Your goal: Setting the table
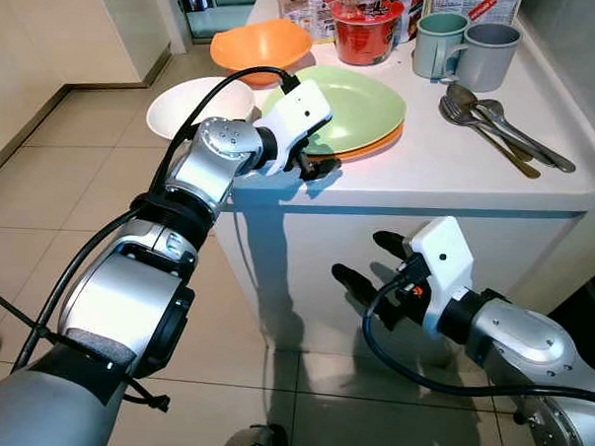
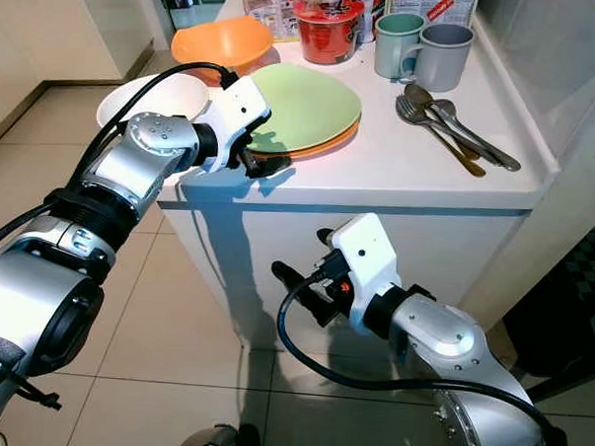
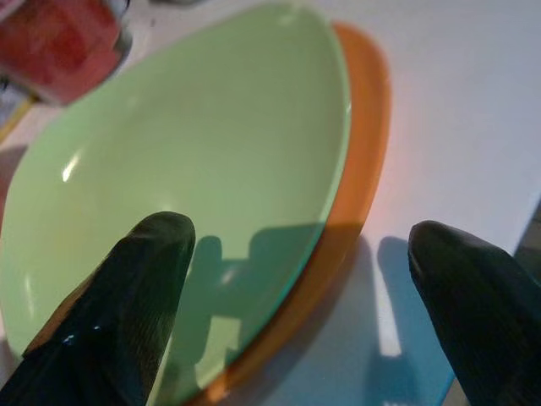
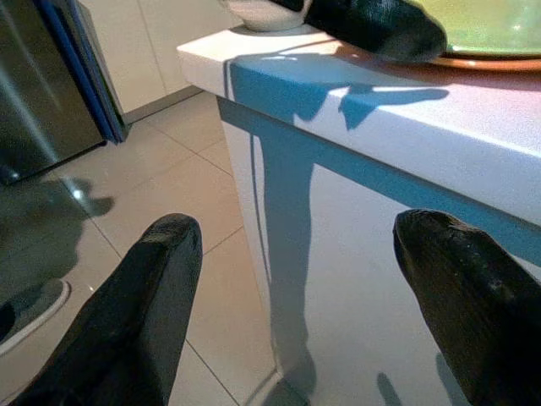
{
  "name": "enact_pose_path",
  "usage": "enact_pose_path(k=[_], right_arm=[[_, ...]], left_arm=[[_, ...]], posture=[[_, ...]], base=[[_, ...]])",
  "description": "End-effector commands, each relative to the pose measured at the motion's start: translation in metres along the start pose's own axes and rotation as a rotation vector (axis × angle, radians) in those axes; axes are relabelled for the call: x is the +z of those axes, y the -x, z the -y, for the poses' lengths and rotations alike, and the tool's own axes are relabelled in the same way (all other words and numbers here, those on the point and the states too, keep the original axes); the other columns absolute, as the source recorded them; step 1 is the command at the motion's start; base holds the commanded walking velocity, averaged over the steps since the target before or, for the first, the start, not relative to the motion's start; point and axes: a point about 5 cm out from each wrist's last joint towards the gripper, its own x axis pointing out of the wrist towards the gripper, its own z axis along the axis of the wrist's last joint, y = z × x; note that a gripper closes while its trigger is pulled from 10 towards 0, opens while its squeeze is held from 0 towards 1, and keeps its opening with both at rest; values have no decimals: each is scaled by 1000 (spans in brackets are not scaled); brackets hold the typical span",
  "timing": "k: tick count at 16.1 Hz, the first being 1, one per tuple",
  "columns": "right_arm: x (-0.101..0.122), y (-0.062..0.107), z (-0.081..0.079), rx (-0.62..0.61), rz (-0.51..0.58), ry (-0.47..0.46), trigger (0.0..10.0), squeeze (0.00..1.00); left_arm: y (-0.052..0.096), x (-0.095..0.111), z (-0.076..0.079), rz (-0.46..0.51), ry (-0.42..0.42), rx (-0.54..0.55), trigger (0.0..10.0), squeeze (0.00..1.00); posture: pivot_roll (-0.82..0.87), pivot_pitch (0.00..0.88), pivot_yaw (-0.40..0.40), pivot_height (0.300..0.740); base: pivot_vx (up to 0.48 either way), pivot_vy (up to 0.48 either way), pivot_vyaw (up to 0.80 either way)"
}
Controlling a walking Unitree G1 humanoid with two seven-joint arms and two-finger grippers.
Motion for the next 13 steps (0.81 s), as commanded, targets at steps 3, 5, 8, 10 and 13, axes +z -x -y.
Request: enact_pose_path(k=[3, 5, 8, 10, 13], right_arm=[[18, 2, -7, 37, 49, 46, 10000, 0], [23, 4, -9, 47, 58, 57, 10000, 0], [21, 5, -10, 46, 49, 50, 10000, 0], [18, 4, -12, 50, 39, 37, 10000, 0], [16, 2, -14, 52, 37, 23, 10000, 0]], left_arm=[[1, -8, -3, -38, 12, 38, 10000, 0], [-1, -11, -1, -48, 21, 51, 10000, 0], [-2, 1, -5, -9, 16, 59, 10000, 0], [1, 12, -13, 19, 9, 95, 10000, 0], [0, 10, -15, -5, -8, 129, 10000, 0]], posture=[[-24, 86, 174, 740], [-31, 89, 175, 740], [-31, 94, 175, 740], [-26, 97, 176, 740], [-28, 108, 185, 740]], base=[[0, 0, 0], [0, 0, 0], [0, 0, 0], [0, 0, 0], [0, 0, 0]])
